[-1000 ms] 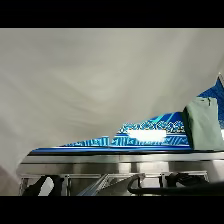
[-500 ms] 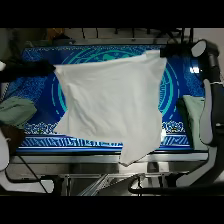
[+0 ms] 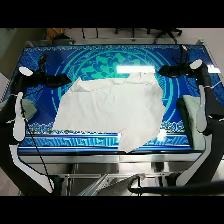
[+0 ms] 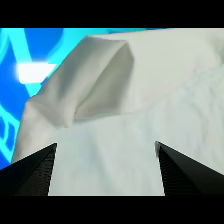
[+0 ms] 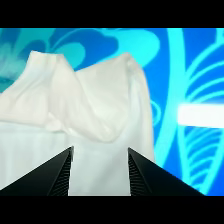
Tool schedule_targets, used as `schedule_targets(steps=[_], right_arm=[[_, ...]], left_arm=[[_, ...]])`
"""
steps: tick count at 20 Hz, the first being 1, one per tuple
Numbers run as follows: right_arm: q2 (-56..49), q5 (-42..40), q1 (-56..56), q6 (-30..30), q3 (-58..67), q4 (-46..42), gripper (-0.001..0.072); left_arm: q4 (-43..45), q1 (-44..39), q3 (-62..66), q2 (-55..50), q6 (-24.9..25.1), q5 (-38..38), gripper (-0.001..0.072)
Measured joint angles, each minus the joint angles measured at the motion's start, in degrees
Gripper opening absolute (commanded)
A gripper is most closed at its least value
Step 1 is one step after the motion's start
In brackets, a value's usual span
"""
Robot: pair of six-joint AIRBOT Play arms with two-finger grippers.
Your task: Fold the shirts.
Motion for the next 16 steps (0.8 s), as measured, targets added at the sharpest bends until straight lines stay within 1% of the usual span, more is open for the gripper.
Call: schedule_targets(steps=[2,4,5,7,10,12,15,16], right_arm=[[2.8,6.3,-3.2,2.5,-0.5,-2.6,0.0365],[6.2,13.1,-6.5,4.1,-3.0,-3.8,0.0359],[8.2,16.2,-8.1,4.8,-5.4,-4.4,0.036],[12.7,20.3,-10.9,5.4,-12.6,-5.2,0.0362],[21.4,22.9,-14.8,6.1,-27.2,-5.5,0.0363],[27.7,23.1,-16.7,6.1,-38.0,-5.6,0.0363],[35.1,22.2,-17.6,5.4,-51.5,-4.5,0.0363],[36.8,21.3,-17.6,4.9,-55.4,-3.8,0.0363]], left_arm=[[0.2,2.7,3.7,-0.6,-1.1,-6.1,0.0701],[0.1,5.8,4.7,-0.9,-1.9,-13.2,0.0701],[0.2,7.3,3.6,-0.8,-2.1,-16.5,0.0701],[0.2,9.9,-1.7,0.3,-2.3,-20.6,0.0701],[0.3,13.0,-13.2,3.0,-0.5,-21.6,0.0701],[2.0,14.6,-19.9,4.7,0.5,-19.8,0.0701],[5.5,15.7,-26.3,5.8,1.4,-17.7,0.0701],[5.4,15.9,-27.5,6.1,1.5,-17.4,0.0701]])
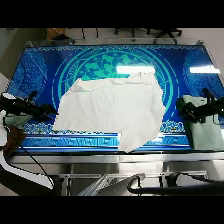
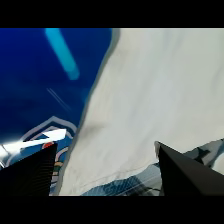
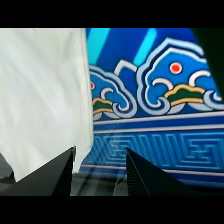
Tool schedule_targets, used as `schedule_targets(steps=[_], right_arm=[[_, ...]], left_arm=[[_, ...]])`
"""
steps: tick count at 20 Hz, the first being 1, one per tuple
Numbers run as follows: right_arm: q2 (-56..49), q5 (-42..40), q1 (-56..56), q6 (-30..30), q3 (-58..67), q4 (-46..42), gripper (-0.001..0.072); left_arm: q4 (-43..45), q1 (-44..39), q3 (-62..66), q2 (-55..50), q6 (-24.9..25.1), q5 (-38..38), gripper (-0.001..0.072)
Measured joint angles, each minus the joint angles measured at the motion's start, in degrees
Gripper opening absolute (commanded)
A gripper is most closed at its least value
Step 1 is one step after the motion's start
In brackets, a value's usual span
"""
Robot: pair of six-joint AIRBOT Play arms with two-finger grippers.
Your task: Fold the shirts.
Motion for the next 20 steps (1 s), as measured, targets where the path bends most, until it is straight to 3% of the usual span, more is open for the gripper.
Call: schedule_targets(steps=[6,8,14,20], right_arm=[[3.7,-3.9,0.1,-4.1,-16.1,8.7,0.0365],[3.9,-5.8,0.9,-5.1,-19.3,10.7,0.0365],[0.2,-12.5,7.3,-6.4,-22.9,13.4,0.0364],[-2.5,-13.4,8.8,-7.9,-23.3,14.9,0.0364]], left_arm=[[1.9,-0.5,-2.8,0.5,0.5,2.6,0.0698],[2.8,-2.0,-3.1,0.4,0.7,1.9,0.0586],[4.2,-6.8,-3.3,0.4,1.1,-0.2,0.0585],[6.8,-6.4,-3.6,0.3,0.7,-1.9,0.0585]])
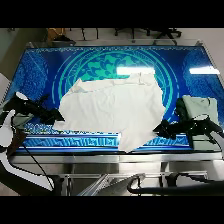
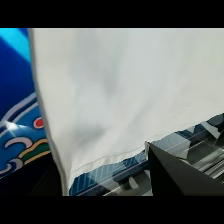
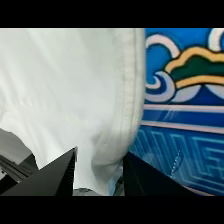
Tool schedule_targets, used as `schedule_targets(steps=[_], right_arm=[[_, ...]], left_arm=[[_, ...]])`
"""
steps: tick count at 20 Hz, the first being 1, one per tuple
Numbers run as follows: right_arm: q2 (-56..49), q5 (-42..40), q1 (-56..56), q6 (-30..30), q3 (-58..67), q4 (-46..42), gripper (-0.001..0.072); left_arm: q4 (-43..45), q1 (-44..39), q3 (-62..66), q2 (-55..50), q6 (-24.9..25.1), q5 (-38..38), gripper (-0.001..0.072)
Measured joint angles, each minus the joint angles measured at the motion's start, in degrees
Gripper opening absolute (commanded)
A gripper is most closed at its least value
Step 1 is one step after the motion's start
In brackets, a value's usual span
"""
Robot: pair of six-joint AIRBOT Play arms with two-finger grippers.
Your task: Fold the shirts.
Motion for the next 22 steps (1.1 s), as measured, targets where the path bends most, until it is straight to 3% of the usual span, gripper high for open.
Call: schedule_targets(steps=[3,4,5,6,8,9,10,14,16,22], right_arm=[[-0.3,-0.9,0.2,-0.7,-0.1,0.0,0.0362],[-0.5,-1.0,0.2,-0.9,-0.1,0.0,0.036],[-0.6,-1.2,0.2,-0.9,-0.1,0.1,0.0332],[-0.7,-1.2,0.2,-1.3,-0.1,0.3,0.0218],[-0.9,-2.9,0.3,-2.9,-0.2,1.6,0.0151],[-1.0,-3.9,0.3,-4.0,-0.2,2.9,0.0046],[-1.1,-4.9,0.3,-5.2,-0.2,4.5,0.0022],[-0.6,-5.9,0.3,-9.9,1.4,9.9,0.0021],[1.3,-2.4,0.3,-11.3,5.2,13.4,0.0021],[11.3,3.8,0.2,-12.9,33.2,21.9,0.0021]], left_arm=[[0.1,0.1,-2.1,0.1,0.1,0.7,0.0578],[0.1,0.0,-3.1,0.2,0.5,0.9,0.0291],[1.1,0.0,-4.0,0.1,0.7,1.7,0.0057],[1.1,0.0,-4.6,0.0,1.1,1.4,0.0021],[0.9,-0.2,-5.0,0.0,1.6,1.7,0.002],[0.7,-0.1,-4.8,0.0,1.5,1.2,0.002],[0.6,-0.2,-4.4,0.0,1.6,0.9,0.002],[-4.3,-0.2,0.5,0.3,1.8,4.6,0.0016],[-9.2,-0.1,4.2,2.5,1.8,2.3,0.0016],[-26.6,0.4,16.9,20.0,2.6,1.3,0.0016]])
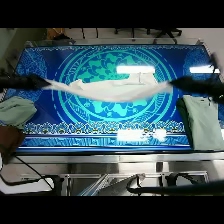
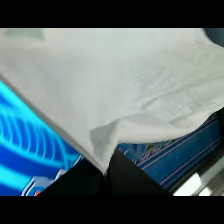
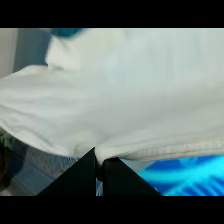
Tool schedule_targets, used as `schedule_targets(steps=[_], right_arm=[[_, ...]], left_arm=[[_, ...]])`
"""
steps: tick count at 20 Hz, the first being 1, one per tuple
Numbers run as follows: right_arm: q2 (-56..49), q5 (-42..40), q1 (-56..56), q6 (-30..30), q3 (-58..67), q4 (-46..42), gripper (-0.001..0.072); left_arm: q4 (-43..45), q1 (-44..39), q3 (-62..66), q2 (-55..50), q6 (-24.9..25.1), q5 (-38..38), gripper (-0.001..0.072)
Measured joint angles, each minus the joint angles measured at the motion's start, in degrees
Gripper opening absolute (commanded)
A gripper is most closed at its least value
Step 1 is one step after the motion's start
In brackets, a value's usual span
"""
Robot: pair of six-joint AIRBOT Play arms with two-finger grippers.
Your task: Fold the shirts.
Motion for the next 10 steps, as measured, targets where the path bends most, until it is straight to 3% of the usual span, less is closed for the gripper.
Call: schedule_targets(steps=[5,10], right_arm=[[5.6,-2.0,0.0,-1.3,30.6,0.6,0.0021],[7.4,-6.0,0.0,1.4,47.8,-9.0,0.0021]], left_arm=[[-14.2,4.5,12.9,20.3,1.0,11.0,0.0018],[-12.3,18.4,22.6,34.9,-2.7,18.2,0.0019]])
